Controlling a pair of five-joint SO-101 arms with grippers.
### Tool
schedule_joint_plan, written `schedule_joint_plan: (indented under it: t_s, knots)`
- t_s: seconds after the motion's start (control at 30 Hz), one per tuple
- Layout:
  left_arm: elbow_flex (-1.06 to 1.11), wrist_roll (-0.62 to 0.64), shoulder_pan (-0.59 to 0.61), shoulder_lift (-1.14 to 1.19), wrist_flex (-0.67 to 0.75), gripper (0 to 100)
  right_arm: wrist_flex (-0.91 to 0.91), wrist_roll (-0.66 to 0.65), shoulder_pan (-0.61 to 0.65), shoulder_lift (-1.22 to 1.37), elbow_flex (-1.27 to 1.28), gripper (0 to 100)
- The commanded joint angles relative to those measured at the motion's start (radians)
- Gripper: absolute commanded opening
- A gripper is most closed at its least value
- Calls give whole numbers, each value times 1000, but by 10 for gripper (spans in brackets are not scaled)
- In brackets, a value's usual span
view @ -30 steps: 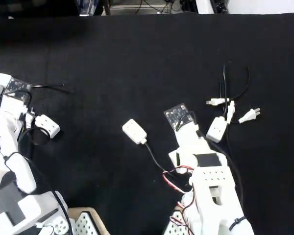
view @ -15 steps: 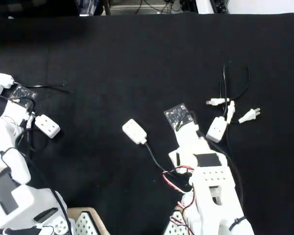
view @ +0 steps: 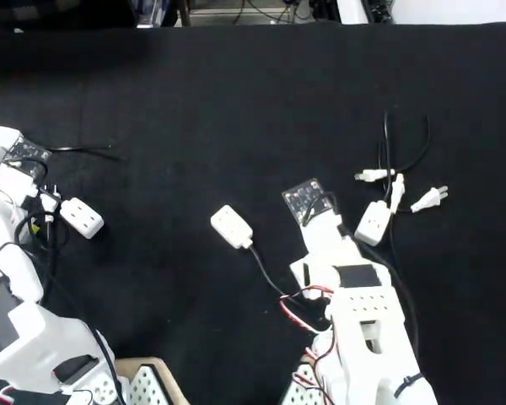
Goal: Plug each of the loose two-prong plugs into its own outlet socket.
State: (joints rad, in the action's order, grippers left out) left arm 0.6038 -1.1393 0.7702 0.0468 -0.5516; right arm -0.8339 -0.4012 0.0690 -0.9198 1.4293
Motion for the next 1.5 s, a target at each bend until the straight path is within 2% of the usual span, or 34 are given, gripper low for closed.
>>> schedule_joint_plan:
  t_s: [0.0,0.2,0.4,0.83,0.9,1.07,1.17,1.3,1.47]
  knots:
    - [-44,-52,16,0,6,223,12,9,14,-13,-2,276]
    - [-7,-77,24,2,8,164,12,9,12,-13,-2,276]
    - [4,-77,22,2,9,25,12,9,14,-13,-2,276]
    - [-19,-75,28,-11,9,30,12,9,12,-13,-2,276]
    - [-64,-68,45,-3,0,52,12,9,12,-13,-2,276]
    - [-148,-66,87,0,0,296,12,9,12,-13,-2,276]
    - [-179,-69,90,18,-6,282,12,9,14,-13,-2,276]
    - [-282,-91,61,126,-161,266,12,9,14,-13,-2,276]
    - [-559,-89,56,333,-344,264,12,9,14,-13,-2,276]
